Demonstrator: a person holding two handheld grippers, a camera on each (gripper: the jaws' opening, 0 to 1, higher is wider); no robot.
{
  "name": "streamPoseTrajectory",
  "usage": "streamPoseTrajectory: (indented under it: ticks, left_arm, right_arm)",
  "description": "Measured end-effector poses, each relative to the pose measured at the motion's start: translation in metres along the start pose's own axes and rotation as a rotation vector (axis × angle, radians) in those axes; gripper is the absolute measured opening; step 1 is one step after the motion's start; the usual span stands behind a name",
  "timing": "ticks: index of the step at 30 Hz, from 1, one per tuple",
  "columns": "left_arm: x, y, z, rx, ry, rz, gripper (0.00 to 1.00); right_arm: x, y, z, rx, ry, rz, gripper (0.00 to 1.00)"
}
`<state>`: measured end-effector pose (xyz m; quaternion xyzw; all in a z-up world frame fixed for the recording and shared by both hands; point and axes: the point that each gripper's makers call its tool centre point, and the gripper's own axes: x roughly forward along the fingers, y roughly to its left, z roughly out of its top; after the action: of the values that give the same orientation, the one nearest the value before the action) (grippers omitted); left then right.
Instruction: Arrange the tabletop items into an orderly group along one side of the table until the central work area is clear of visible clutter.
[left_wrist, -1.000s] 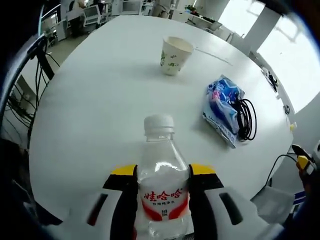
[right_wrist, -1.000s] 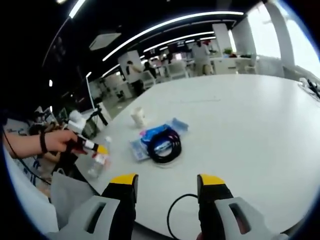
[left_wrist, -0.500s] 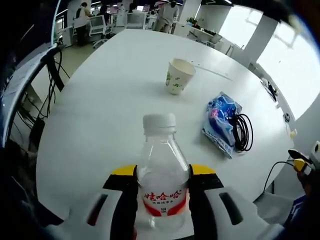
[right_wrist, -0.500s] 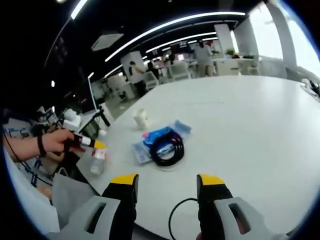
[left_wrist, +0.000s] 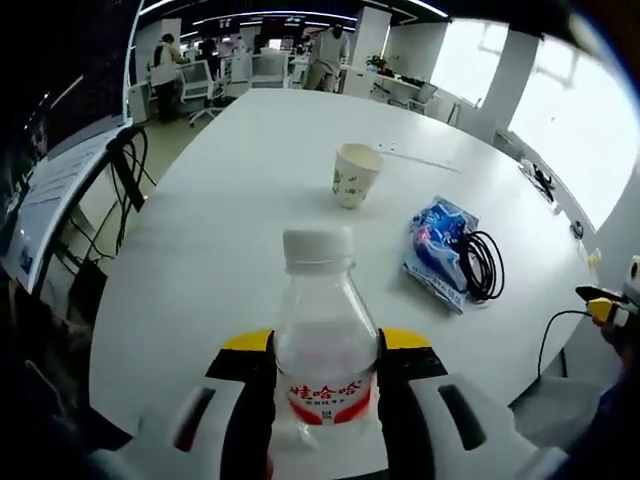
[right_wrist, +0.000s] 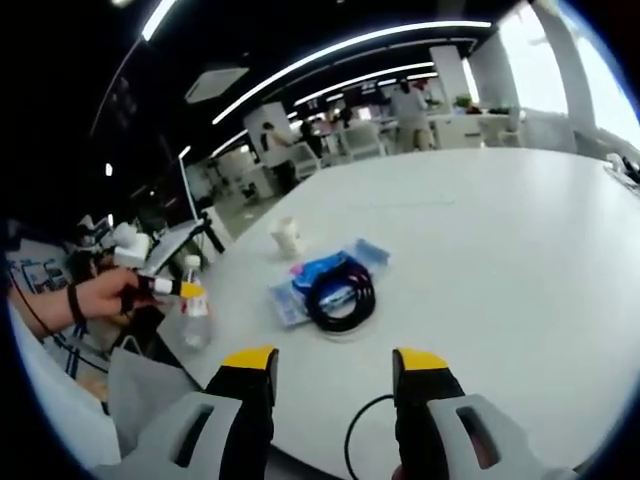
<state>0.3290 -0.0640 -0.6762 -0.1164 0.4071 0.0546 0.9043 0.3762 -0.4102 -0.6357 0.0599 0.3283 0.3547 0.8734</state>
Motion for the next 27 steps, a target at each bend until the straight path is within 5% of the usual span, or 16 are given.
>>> streamPoseTrajectory:
  ticks: [18,27]
  left_arm:
    - [-0.03,-0.003,-0.016,0.044,-0.11,0.018,0.38]
    - [-0.033,-0.012,-0.026,0.217,-0.12,0.042,0.38]
  right_arm:
    - [0.009,0.008,-0.003,-0.006,0.016,0.023,0.45]
    - [0.013,0.012,-0.009,-0.015,0.04,0.039,0.45]
